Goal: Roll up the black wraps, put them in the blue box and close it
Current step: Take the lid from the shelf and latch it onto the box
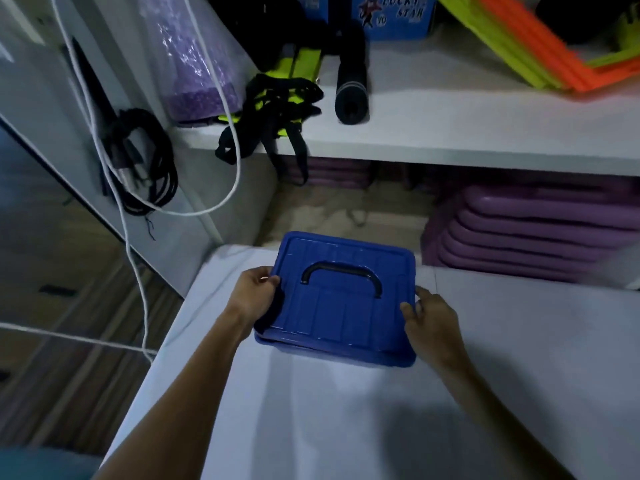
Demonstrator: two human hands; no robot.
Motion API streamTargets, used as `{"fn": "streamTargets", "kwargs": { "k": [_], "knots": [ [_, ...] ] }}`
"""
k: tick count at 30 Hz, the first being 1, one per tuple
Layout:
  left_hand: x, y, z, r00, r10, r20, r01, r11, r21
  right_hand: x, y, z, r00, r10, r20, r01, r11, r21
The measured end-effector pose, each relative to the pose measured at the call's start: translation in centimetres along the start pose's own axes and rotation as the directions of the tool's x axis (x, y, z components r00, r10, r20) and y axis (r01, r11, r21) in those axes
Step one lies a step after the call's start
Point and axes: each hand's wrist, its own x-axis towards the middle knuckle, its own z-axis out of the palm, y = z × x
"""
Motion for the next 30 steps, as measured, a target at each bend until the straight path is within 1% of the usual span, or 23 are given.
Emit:
{"fn": "streamTargets", "kwargs": {
  "k": [2,4,6,11,17,22,24,25,26,27,28,29,30],
  "knots": [
    [0.1,-0.7,0.1,0.999,0.037,-0.021,-0.036,0.997,0.072,0.1,0.6,0.7,1.0,0.014,0.025,-0.011,0.993,-0.115],
    [0.4,-1.2,0.4,0.991,0.09,-0.1,-0.075,0.987,0.139,0.2,1.1,1.3,0.998,0.037,0.052,-0.027,0.985,-0.171],
    [0.5,-1.6,0.8,0.978,0.136,-0.161,-0.102,0.974,0.205,0.3,1.3,1.7,0.997,0.046,0.065,-0.032,0.979,-0.201],
    [0.9,-2.2,1.8,0.96,0.202,-0.196,-0.136,0.942,0.306,0.4,1.2,2.1,0.999,0.029,0.04,-0.02,0.975,-0.221],
    [1.0,-2.7,3.1,0.932,0.173,-0.319,-0.073,0.951,0.301,0.3,0.9,1.7,0.996,-0.016,0.09,0.044,0.948,-0.315],
    [-0.5,-1.9,4.2,0.925,0.068,-0.374,0.043,0.959,0.281,0.2,0.8,1.4,0.991,-0.037,0.128,0.09,0.894,-0.439],
    [-0.8,-1.8,5.1,0.915,0.103,-0.389,0.02,0.954,0.3,0.4,0.9,1.4,0.99,-0.047,0.133,0.106,0.868,-0.486],
    [-0.9,-1.9,5.7,0.906,0.162,-0.39,-0.017,0.936,0.35,0.5,1.0,1.4,0.989,-0.059,0.133,0.119,0.857,-0.502],
    [-0.9,-1.9,6.3,0.893,0.247,-0.377,-0.075,0.906,0.416,0.6,1.1,1.4,0.988,-0.074,0.134,0.134,0.843,-0.521],
    [-1.0,-1.9,7.1,0.876,0.346,-0.336,-0.156,0.862,0.482,0.6,1.2,1.4,0.987,-0.09,0.131,0.147,0.827,-0.542],
    [-1.2,-1.8,7.9,0.859,0.444,-0.255,-0.255,0.803,0.539,0.6,1.4,1.4,0.987,-0.106,0.124,0.158,0.814,-0.559],
    [-1.3,-1.6,8.8,0.845,0.517,-0.139,-0.35,0.73,0.586,0.5,1.6,1.5,0.986,-0.12,0.117,0.165,0.809,-0.564],
    [-1.3,-1.4,9.7,0.837,0.547,0.0,-0.429,0.656,0.621,0.3,1.7,1.6,0.985,-0.133,0.11,0.172,0.811,-0.559]
  ]
}}
